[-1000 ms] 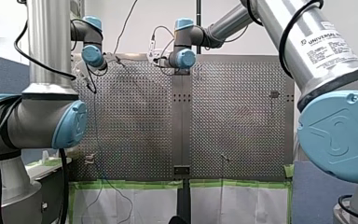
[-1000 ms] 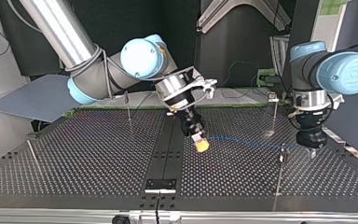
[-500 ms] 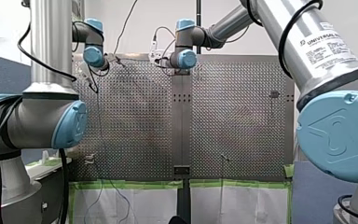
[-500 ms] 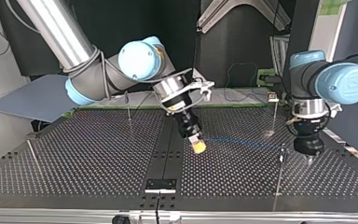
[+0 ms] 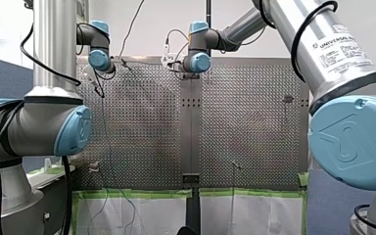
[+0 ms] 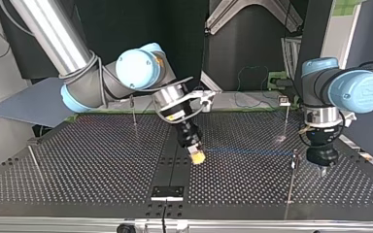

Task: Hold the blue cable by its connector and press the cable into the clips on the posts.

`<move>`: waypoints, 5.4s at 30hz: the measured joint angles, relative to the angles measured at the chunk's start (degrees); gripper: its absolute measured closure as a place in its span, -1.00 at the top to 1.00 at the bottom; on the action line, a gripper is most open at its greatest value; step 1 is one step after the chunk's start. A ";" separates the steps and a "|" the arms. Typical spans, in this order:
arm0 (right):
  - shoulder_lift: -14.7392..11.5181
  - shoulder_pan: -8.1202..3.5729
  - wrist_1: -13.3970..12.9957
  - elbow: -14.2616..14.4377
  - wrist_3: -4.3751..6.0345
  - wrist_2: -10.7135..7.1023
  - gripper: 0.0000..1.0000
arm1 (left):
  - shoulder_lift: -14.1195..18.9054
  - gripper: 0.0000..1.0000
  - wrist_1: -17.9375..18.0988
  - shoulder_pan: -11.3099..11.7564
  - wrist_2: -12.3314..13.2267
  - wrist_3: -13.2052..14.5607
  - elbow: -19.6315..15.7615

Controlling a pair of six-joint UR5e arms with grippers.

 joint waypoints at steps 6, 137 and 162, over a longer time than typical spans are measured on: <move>0.00 -0.77 0.07 0.00 -0.04 -0.02 -1.00 | -1.00 -1.00 -0.51 -0.12 0.41 0.01 0.80; 2.06 -2.91 7.73 -2.04 1.51 4.12 -1.00 | 15.90 1.00 -8.26 -2.98 12.35 28.43 -12.03; 2.10 -2.99 7.65 -2.03 1.51 4.19 -1.00 | 16.06 1.00 -8.57 -3.02 9.96 38.99 -10.57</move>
